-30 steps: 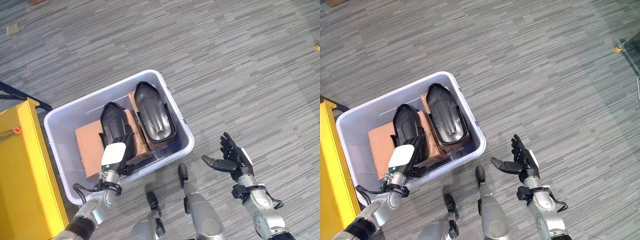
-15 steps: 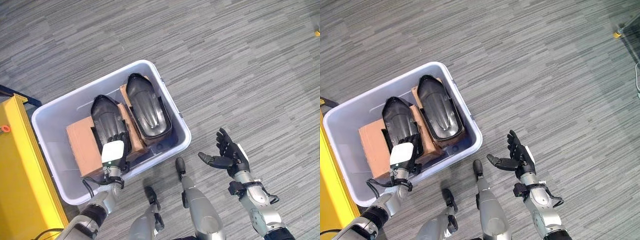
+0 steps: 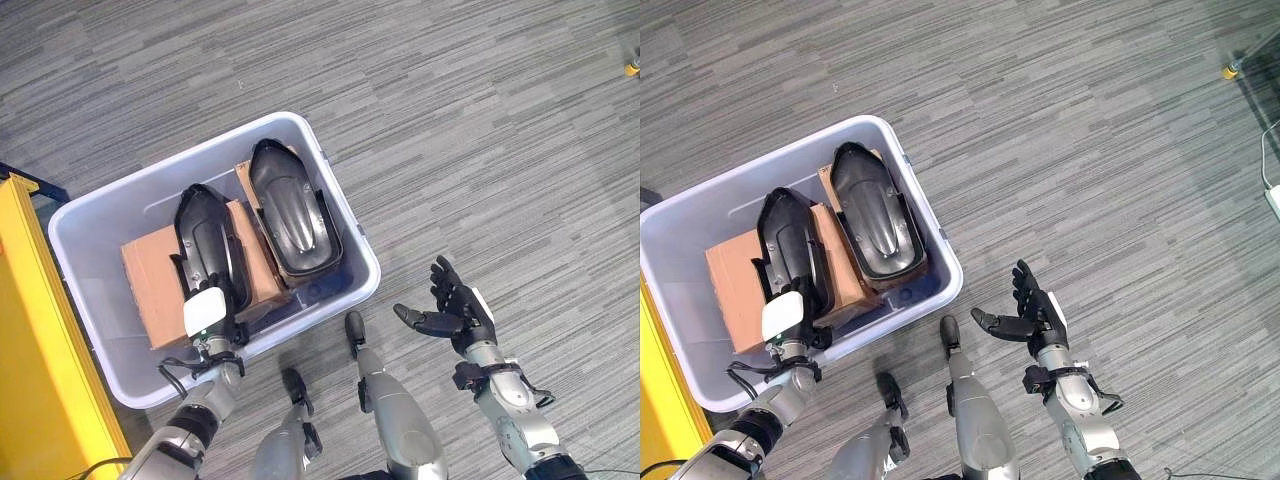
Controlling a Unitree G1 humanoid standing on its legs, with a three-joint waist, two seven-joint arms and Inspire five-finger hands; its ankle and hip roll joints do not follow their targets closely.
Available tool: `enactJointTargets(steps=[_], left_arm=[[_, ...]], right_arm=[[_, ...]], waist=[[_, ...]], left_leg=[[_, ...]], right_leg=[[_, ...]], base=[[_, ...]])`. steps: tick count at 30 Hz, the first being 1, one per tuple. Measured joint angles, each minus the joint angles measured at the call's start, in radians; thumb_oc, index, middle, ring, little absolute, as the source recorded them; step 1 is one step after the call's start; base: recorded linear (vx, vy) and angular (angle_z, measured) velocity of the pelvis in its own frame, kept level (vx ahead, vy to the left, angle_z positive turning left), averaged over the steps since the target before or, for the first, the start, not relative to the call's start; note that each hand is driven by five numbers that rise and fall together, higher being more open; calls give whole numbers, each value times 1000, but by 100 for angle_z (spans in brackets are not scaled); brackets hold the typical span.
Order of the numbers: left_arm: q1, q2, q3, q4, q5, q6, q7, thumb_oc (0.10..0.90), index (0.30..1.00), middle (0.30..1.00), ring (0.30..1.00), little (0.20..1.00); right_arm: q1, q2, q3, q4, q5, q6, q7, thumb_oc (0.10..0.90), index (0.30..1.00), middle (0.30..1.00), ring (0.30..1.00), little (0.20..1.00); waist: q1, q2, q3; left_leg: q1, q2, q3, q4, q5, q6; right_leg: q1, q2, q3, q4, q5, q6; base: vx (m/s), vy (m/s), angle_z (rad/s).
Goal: Move parts from the plastic box to the shelf.
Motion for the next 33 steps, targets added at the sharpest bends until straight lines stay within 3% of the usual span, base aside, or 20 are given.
enactJointTargets(steps=[6,7,9,10,23,27,29,33], left_arm=[[-17,1,-11,17,0,29,5,900,1000,1000,1000,1000],[-20,2,-11,18,0,29,7,700,720,720,720,720],[-23,3,-11,18,0,29,13,478,410,410,410,410],[-27,6,-9,18,0,29,29,400,300,300,300,300],[-36,48,3,10,0,-46,89,400,300,300,300,300],[14,46,13,13,3,-86,73,400,300,300,300,300],[45,41,11,7,5,-103,67,400,300,300,300,300],[157,-23,36,9,3,-155,45,400,300,300,300,300]], right_arm=[[-9,0,1,0,8,0,-8,900,1000,1000,1000,1000],[-11,0,2,0,19,0,-8,900,1000,1000,1000,1000],[-12,0,1,0,21,0,-8,900,1000,1000,1000,1000],[-14,0,2,0,21,0,-8,900,1000,1000,1000,1000],[-25,0,3,-1,21,2,-8,900,1000,1000,1000,1000],[-28,21,-8,-2,21,2,-21,900,1000,1000,1000,1000],[-28,27,-9,-4,21,1,-20,900,1000,1000,1000,1000],[-14,21,-10,-4,21,2,-10,900,1000,1000,1000,1000]], waist=[[-2,-11,5],[-2,-14,7],[-2,-15,7],[-2,-15,7],[3,-14,7],[3,-5,3],[3,19,-9],[6,99,-87]], left_leg=[[-2,2,2,0,1,-1],[-3,2,2,0,0,-1],[-4,1,7,0,0,-1],[-6,0,9,0,-1,0],[-18,-2,7,-3,5,-5],[52,-2,6,-4,2,-3],[73,-4,-5,-4,-4,1],[108,-3,-10,-4,-12,4]], right_leg=[[-3,2,2,0,-7,9],[-5,3,3,0,-7,9],[-9,3,13,0,-7,9],[-11,3,15,-1,-6,10],[-22,-1,15,0,-2,14],[44,-3,8,0,-3,12],[74,-9,-6,0,-18,15],[108,-9,-11,0,-18,8]], base=[[-2,-50,-1],[0,0,0],[-12,7,-5],[-33,15,-6],[4,5,0],[69,64,3],[110,91,13],[95,68,6]])
